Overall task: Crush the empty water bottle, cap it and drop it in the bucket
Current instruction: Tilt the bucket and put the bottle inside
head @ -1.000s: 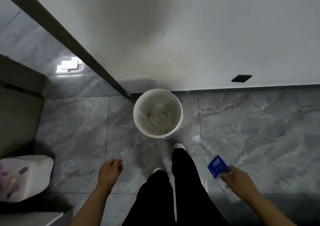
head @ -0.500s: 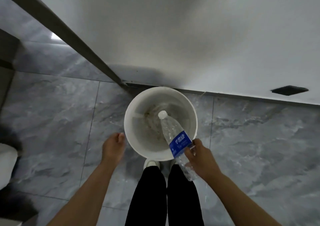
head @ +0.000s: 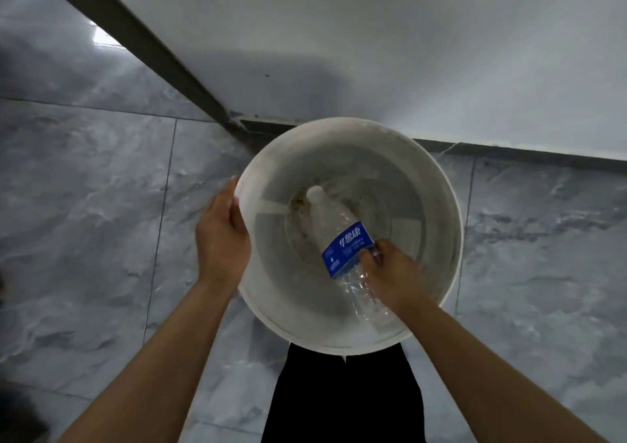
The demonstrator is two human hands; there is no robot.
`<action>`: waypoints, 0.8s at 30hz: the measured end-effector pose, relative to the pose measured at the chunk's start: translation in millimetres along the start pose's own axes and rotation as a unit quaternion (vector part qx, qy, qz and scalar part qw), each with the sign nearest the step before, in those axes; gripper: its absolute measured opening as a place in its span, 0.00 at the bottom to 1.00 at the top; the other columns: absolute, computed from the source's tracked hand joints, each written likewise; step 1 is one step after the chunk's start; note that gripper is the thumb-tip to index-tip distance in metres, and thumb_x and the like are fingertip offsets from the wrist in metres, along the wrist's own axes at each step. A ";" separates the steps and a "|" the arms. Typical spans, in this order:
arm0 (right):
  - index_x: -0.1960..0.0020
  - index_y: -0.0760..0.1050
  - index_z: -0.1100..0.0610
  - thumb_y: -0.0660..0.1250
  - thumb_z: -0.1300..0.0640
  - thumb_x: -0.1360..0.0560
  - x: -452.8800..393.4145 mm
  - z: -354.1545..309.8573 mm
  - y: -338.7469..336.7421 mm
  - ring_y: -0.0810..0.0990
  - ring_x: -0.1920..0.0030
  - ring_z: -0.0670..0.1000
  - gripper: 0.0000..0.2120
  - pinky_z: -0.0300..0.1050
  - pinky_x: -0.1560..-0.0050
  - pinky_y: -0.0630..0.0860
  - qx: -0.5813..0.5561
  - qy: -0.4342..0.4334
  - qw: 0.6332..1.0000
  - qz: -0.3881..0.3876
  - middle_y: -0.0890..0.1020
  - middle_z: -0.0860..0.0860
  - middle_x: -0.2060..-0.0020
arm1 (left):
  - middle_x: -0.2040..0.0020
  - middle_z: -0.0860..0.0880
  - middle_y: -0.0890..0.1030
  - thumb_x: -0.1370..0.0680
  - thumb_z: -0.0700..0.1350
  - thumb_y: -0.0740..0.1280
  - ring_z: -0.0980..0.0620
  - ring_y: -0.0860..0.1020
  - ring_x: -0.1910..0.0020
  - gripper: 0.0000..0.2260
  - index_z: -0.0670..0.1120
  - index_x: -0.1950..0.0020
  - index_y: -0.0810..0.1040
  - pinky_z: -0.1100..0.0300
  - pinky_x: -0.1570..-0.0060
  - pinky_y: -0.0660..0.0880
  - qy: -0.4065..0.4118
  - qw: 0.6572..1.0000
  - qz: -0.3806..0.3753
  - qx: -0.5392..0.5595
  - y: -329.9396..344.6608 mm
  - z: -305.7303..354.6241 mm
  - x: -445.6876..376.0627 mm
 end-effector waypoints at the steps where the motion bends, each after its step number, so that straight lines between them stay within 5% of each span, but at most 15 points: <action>1: 0.45 0.73 0.62 0.57 0.55 0.21 -4.2 0.6 1.7 0.76 0.61 0.53 0.12 0.42 0.60 0.67 0.002 -0.001 1.000 -0.002 0.78 0.54 0.59 | 0.48 0.52 0.78 0.22 0.44 0.54 0.54 0.75 0.50 0.17 0.46 0.36 0.74 0.75 0.55 0.66 -0.004 1.000 0.002 -0.001 0.5 -1.6 -0.6; 5: 0.43 0.72 0.61 0.59 0.57 0.22 -25.6 0.1 13.1 0.79 0.60 0.55 0.11 0.43 0.59 0.72 -0.019 0.002 1.000 -0.021 0.77 0.53 0.59 | 0.47 0.43 0.81 0.26 0.48 0.51 0.46 0.78 0.48 0.21 0.46 0.37 0.74 0.57 0.51 0.73 -0.011 1.000 0.007 0.008 2.6 -0.3 1.0; 8: 0.41 0.71 0.60 0.60 0.59 0.23 -47.0 1.4 23.0 0.76 0.68 0.48 0.11 0.38 0.68 0.70 -0.048 0.014 0.998 -0.027 0.76 0.52 0.59 | 0.46 0.42 0.81 0.26 0.48 0.49 0.44 0.78 0.47 0.23 0.47 0.36 0.73 0.49 0.47 0.75 -0.009 1.000 0.013 0.015 3.9 2.8 3.3; 10: 0.41 0.70 0.61 0.59 0.61 0.23 -62.9 3.8 30.5 0.76 0.67 0.48 0.12 0.39 0.69 0.72 -0.075 0.033 0.996 -0.032 0.77 0.54 0.57 | 0.45 0.42 0.80 0.27 0.48 0.49 0.44 0.77 0.46 0.23 0.48 0.35 0.72 0.51 0.46 0.74 -0.013 1.000 0.021 0.020 6.1 1.6 4.2; 14: 0.45 0.71 0.61 0.60 0.62 0.24 -96.9 14.6 50.8 0.79 0.54 0.57 0.08 0.49 0.56 0.74 -0.100 0.080 0.991 -0.035 0.80 0.62 0.49 | 0.41 0.44 0.79 0.24 0.46 0.52 0.46 0.76 0.43 0.20 0.51 0.33 0.71 0.50 0.43 0.74 -0.010 0.999 0.037 0.035 10.2 -3.8 4.7; 21: 0.47 0.71 0.60 0.60 0.62 0.23 -152.5 45.5 98.4 0.75 0.56 0.54 0.05 0.42 0.69 0.69 -0.083 0.119 0.989 -0.038 0.79 0.63 0.46 | 0.42 0.59 0.75 0.21 0.46 0.53 0.53 0.74 0.39 0.17 0.55 0.33 0.70 0.59 0.42 0.68 0.028 0.998 0.047 0.039 14.6 -15.4 0.2; 24: 0.50 0.70 0.60 0.61 0.64 0.24 -171.4 54.1 114.2 0.76 0.56 0.55 0.04 0.41 0.70 0.67 -0.073 0.109 0.991 -0.036 0.79 0.63 0.49 | 0.42 0.59 0.78 0.20 0.49 0.54 0.60 0.74 0.42 0.16 0.57 0.35 0.72 0.72 0.46 0.68 0.037 0.997 0.050 0.052 14.7 -19.8 -1.4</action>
Point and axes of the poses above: each hand's wrist, its own x-axis away from the middle knuckle, its own y-axis out of the palm, z = x × y, the point moved 2 cm from there along -x, towards the middle knuckle
